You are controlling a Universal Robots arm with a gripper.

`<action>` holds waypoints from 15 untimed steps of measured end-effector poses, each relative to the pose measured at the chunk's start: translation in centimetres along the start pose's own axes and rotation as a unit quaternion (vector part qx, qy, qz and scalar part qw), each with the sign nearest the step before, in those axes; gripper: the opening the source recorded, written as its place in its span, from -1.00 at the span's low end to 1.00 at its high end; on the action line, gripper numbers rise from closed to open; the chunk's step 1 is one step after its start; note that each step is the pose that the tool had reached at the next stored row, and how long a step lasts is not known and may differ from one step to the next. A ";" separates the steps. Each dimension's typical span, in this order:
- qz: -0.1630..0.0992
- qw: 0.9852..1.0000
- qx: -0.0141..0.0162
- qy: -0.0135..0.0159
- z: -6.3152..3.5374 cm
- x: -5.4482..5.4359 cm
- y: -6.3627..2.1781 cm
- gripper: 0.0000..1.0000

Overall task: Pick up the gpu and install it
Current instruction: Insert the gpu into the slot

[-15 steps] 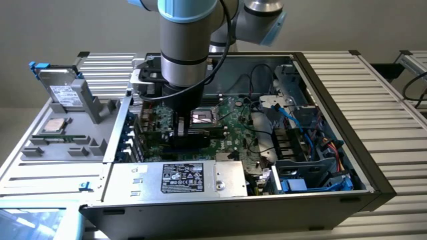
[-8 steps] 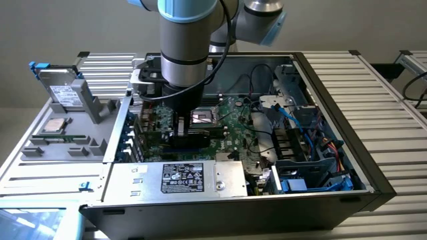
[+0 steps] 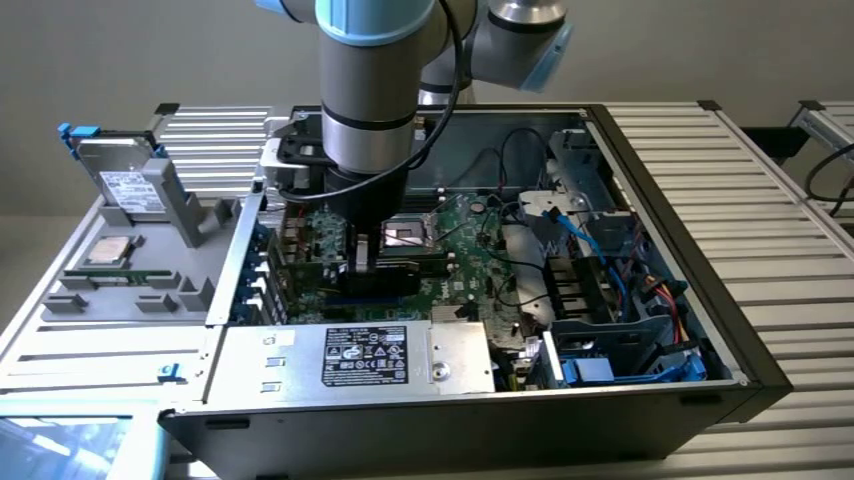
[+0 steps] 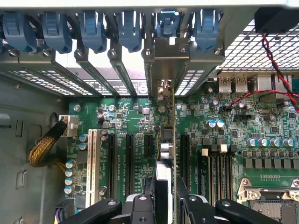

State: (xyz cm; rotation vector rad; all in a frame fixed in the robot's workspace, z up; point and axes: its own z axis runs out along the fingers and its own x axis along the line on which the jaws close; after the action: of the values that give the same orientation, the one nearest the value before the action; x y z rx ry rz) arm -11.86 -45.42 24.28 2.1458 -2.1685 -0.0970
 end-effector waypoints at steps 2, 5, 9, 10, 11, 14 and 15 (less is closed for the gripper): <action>0.000 1.000 0.000 0.000 0.04 0.0 0.00 -0.44; 0.000 1.000 0.000 0.000 0.05 0.0 -0.01 -0.44; 0.000 1.000 0.000 0.000 0.06 0.0 0.00 -0.44; 0.000 1.000 0.000 0.000 0.06 0.0 0.00 -0.44; 0.000 1.000 0.000 0.000 0.06 0.0 0.00 -0.44; 0.000 1.000 0.000 0.000 0.07 0.0 0.01 -0.44; 0.000 1.000 0.000 0.000 0.07 0.0 0.01 -0.44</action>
State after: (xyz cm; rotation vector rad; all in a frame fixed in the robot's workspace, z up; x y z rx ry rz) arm -11.88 -45.43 24.21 2.1458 -2.1684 -0.0964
